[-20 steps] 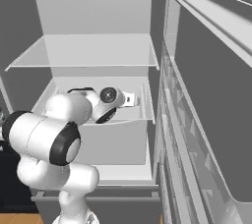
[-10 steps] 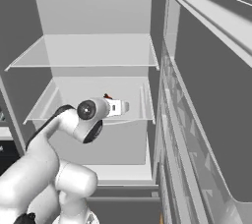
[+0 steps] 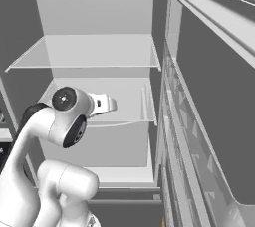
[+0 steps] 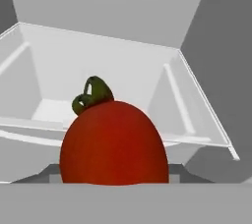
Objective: Place one tomato and one fish in each tupperware on the nearby counter, to pack two identical lunches.
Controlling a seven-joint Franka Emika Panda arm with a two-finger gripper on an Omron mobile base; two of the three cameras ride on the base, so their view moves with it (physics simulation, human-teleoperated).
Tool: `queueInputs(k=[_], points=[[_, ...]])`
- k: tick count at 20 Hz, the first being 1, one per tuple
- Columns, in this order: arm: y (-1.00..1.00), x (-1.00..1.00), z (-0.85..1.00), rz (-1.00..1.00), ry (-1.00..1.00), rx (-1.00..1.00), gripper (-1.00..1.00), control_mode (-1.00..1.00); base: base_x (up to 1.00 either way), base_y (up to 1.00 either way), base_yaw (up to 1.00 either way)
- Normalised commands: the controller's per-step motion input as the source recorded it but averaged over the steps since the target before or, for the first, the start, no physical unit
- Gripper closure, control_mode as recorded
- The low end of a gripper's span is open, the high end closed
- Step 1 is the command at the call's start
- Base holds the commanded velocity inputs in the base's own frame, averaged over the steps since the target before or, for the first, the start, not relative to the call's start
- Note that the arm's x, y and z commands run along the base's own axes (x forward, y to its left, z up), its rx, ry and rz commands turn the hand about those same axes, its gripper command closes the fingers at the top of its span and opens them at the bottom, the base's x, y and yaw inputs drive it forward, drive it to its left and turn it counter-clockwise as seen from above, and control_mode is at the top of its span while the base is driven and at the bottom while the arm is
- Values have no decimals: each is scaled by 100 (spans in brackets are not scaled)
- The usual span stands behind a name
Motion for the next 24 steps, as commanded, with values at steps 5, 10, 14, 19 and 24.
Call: queueInputs(k=[5, 10, 14, 19, 24], points=[[13, -98, 87, 14, 6, 0, 100, -100, 0, 0, 0], [15, -100, 22, 5, 7, -4, 100, -100, 0, 0, 0], [15, -50, 0, 0, 6, -4, 100, 100, -50, 23, 0], [0, 0, 0, 0, 0, 0, 100, 100, -100, 62, 0], [0, 0, 0, 0, 0, 0, 100, 100, -59, 94, 0]])
